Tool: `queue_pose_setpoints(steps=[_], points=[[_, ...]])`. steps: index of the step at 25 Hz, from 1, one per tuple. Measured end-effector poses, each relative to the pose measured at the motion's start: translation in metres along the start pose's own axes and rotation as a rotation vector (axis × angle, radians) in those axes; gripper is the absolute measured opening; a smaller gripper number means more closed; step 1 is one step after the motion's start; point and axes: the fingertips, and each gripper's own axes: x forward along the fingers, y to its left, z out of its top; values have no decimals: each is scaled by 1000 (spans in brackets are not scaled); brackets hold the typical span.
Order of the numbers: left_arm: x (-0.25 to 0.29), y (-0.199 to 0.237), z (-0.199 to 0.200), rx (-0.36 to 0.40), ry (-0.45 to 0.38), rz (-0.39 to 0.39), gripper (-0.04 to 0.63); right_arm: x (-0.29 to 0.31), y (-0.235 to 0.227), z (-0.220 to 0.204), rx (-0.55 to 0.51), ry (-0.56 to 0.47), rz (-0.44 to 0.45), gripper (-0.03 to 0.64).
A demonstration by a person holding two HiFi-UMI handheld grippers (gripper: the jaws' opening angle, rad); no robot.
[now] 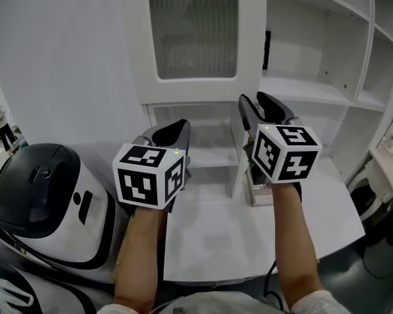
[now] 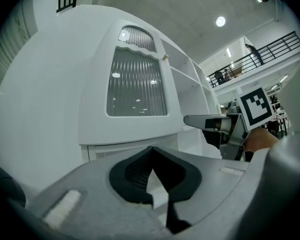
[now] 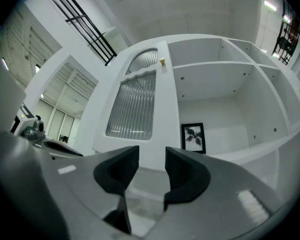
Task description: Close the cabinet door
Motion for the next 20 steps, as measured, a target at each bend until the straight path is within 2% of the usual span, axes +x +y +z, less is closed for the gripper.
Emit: queue_pose_setpoints(steps=[8,16,20], points=[[-40,0,-1,12,8,21,0,-30,36,-4,1,34,24,118],[-78,0,-4,31,5,64,0,-59,75,-13,2,65,92,71],[-91,0,-8,36,16,79,0,-70,93,-14,17,71,148,9]])
